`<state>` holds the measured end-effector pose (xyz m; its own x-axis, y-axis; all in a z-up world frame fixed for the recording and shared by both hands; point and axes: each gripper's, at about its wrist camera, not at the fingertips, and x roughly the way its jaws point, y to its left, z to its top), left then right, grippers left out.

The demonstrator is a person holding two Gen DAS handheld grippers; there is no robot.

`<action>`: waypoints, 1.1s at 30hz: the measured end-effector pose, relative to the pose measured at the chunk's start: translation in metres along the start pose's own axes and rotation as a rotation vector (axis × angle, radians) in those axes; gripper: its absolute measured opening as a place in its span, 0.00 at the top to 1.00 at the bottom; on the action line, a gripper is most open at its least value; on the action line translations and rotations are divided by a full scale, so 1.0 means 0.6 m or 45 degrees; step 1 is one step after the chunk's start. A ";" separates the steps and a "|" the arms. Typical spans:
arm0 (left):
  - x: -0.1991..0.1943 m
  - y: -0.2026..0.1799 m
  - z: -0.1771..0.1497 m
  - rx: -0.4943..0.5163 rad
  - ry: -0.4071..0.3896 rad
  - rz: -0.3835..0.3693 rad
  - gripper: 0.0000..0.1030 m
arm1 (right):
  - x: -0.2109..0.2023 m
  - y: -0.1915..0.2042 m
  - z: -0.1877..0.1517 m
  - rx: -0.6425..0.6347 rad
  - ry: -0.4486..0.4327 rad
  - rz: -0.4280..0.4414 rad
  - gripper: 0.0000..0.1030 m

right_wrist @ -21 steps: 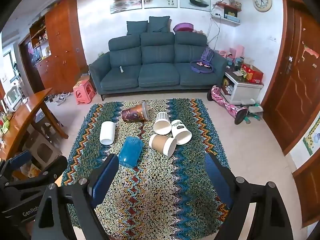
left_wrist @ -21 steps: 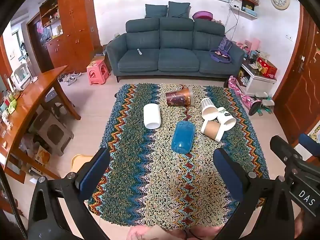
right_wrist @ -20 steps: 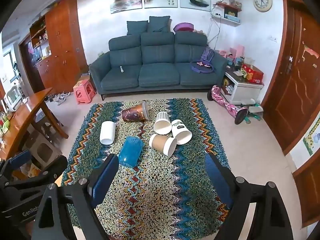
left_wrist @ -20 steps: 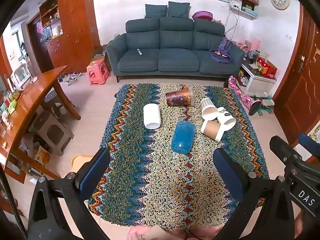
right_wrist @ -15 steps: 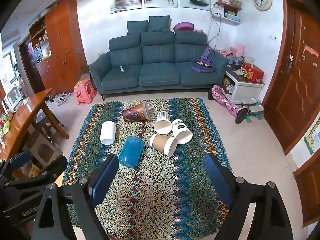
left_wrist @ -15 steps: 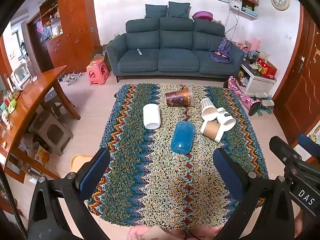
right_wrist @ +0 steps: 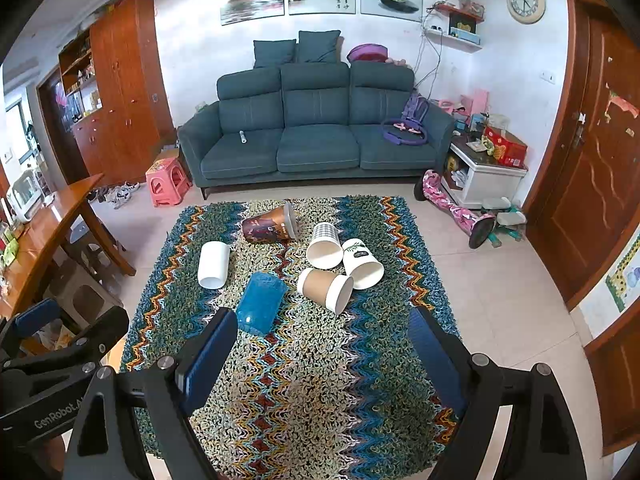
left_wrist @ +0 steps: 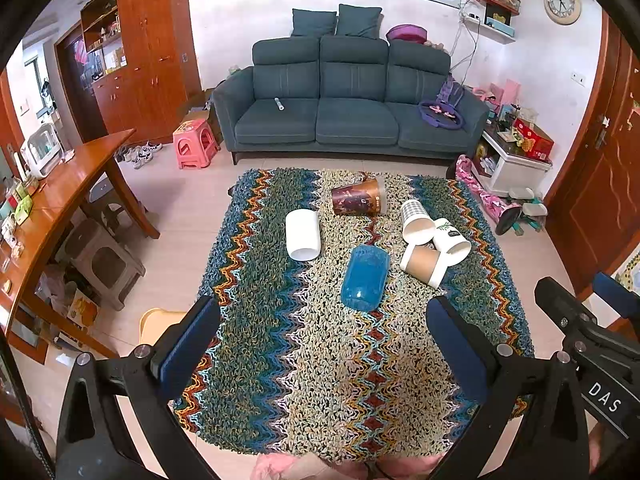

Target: Flip cup upright

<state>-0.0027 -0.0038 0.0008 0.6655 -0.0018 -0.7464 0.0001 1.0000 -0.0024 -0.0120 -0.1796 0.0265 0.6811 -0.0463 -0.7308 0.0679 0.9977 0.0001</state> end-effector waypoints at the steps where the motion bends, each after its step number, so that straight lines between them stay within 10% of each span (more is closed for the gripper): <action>1: 0.000 0.000 0.000 0.000 0.000 -0.001 0.00 | 0.000 0.000 0.000 -0.001 -0.001 0.001 0.15; 33: 0.019 -0.028 0.065 0.029 -0.030 -0.010 0.00 | 0.030 -0.019 0.051 -0.016 -0.028 -0.033 0.15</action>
<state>0.0340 -0.0206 0.0182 0.6829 -0.0099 -0.7305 0.0223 0.9997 0.0073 0.0218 -0.1933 0.0343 0.6952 -0.0734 -0.7150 0.0770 0.9967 -0.0275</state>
